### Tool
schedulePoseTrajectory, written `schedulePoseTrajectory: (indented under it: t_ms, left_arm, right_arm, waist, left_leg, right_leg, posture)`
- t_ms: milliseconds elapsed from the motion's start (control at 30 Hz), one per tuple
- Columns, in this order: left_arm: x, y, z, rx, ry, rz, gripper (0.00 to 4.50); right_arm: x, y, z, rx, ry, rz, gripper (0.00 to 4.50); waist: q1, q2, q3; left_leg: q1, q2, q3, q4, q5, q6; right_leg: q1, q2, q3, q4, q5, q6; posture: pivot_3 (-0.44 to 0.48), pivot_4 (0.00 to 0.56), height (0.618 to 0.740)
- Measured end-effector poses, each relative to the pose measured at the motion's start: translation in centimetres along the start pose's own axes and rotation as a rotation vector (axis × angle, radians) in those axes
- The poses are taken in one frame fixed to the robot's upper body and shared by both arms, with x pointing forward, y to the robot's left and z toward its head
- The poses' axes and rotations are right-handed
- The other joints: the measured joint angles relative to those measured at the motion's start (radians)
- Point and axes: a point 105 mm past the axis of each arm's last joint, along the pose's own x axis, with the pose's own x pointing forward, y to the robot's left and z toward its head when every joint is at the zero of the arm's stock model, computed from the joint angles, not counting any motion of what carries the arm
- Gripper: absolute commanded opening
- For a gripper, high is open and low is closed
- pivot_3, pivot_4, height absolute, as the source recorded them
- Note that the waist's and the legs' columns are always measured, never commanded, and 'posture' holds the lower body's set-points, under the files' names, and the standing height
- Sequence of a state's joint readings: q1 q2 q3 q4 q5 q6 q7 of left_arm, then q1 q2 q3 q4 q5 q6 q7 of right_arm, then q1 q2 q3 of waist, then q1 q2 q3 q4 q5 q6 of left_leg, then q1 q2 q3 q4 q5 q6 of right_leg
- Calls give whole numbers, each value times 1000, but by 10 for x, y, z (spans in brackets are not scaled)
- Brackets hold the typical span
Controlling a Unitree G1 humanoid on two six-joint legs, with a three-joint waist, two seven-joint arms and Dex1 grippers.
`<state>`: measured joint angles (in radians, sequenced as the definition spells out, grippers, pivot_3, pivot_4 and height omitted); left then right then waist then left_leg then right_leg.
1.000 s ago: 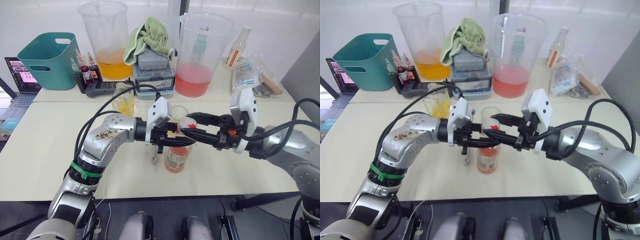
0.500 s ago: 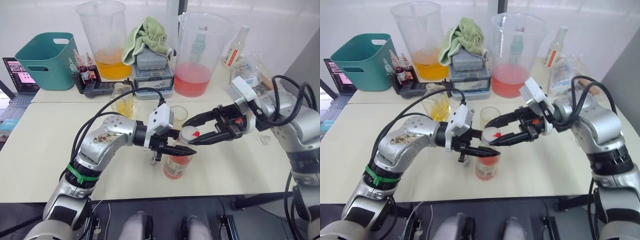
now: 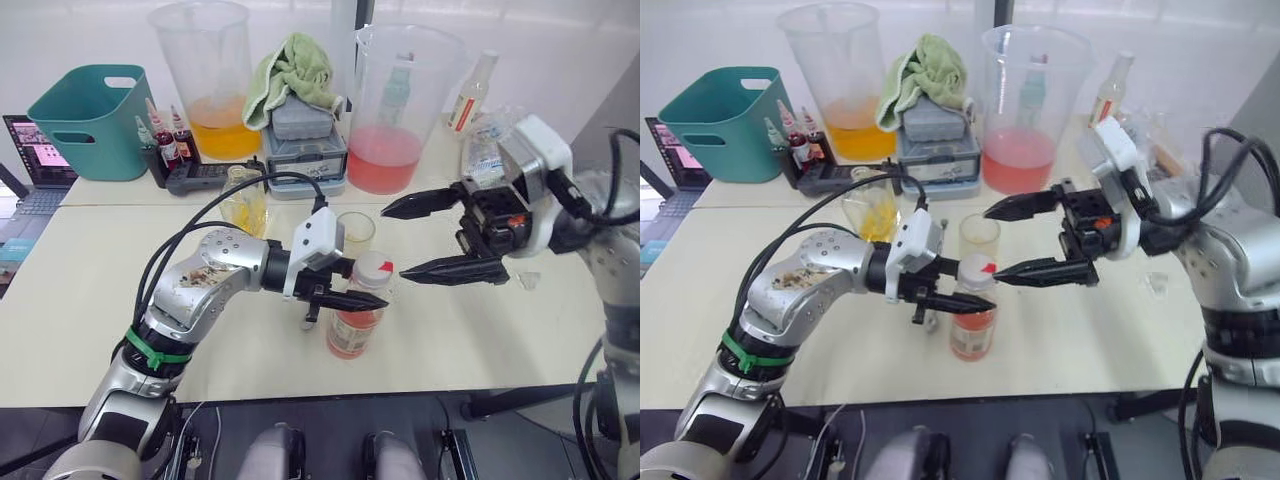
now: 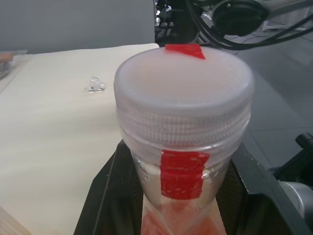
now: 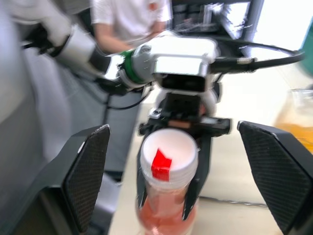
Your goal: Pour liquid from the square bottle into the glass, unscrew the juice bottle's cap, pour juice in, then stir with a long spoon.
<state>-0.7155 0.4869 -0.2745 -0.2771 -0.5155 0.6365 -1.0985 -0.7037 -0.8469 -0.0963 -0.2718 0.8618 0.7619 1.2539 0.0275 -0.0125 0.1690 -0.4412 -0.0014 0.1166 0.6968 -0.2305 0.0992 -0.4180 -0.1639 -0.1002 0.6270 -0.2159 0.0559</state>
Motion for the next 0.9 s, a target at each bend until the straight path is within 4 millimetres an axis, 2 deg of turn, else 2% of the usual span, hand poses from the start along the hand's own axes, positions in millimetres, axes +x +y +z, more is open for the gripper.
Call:
schedulePoseTrajectory:
  t_ms: [167,333,567,600,800,833,900]
  left_arm:
    - [1,4,0,1,-2,36,1470]
    - [2,3,0,-7,-1,46,1470]
    - [3,3,-1,-26,-24,61,1470]
    - [3,4,-1,-28,-29,65,1470]
    - [2,6,-2,-39,-35,75,1470]
    - [2,6,-2,-40,-36,74,1470]
    - [2,6,-2,-40,-36,73,1470]
  right_arm:
    - [2,5,-2,11,-25,-174,4437]
    - [15,16,-6,33,-33,-230,4437]
    - [26,17,-15,63,-14,-304,4437]
    - [26,16,-20,76,1,-320,3923]
    - [28,14,-28,91,32,-329,1927]
    - [28,14,-28,91,33,-327,1714]
    - [28,15,-28,89,29,-317,1714]
  waist:
    - [2,0,0]
    - [2,0,0]
    - [3,0,0]
    - [4,0,0]
    - [6,0,0]
    - [6,0,0]
    - [7,0,0]
  left_leg:
    - [0,0,1,0,1,-1]
    - [0,0,1,0,1,-1]
    - [0,0,1,0,0,0]
    - [0,0,1,0,0,0]
    - [0,0,1,0,0,0]
    - [0,0,1,0,0,0]
    - [0,0,1,0,0,0]
  right_leg:
    - [-1,0,1,-1,0,0]
    - [-1,1,1,0,0,0]
    - [0,1,1,0,0,0]
    - [0,1,1,0,0,0]
    - [0,2,1,-1,0,0]
    - [0,2,1,-1,0,0]
    - [0,2,1,-1,0,0]
  posture:
    - [0,150,739]
    - [0,150,739]
    - [0,150,739]
    - [0,150,739]
    - [0,150,739]
    - [0,150,739]
    - [0,150,739]
